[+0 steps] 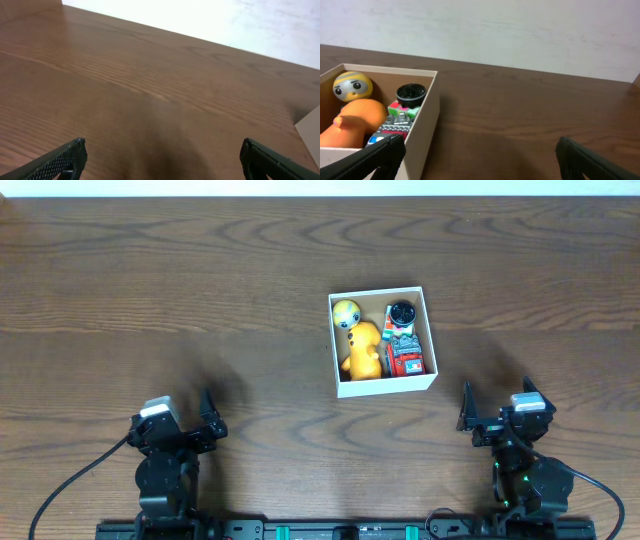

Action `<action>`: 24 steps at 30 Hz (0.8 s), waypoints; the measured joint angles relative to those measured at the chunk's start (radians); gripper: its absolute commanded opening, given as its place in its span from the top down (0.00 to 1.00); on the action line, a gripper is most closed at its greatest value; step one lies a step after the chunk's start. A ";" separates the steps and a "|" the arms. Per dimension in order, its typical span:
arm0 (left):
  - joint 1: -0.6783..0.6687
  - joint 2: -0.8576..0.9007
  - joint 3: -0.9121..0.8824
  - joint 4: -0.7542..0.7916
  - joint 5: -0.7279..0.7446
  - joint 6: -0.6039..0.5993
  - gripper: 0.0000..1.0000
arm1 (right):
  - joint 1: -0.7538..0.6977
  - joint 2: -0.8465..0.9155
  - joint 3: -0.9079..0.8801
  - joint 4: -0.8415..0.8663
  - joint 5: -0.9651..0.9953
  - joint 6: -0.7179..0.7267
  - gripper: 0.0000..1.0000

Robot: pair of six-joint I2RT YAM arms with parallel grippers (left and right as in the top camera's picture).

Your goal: Pack container

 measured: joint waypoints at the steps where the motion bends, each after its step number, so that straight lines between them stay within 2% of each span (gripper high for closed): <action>1: 0.000 0.000 -0.001 0.000 0.000 0.002 0.02 | 0.000 0.000 0.000 0.000 0.000 0.000 0.01; 24: 0.000 0.000 -0.014 0.048 0.000 0.127 0.02 | 0.000 0.000 0.000 0.000 0.000 0.000 0.01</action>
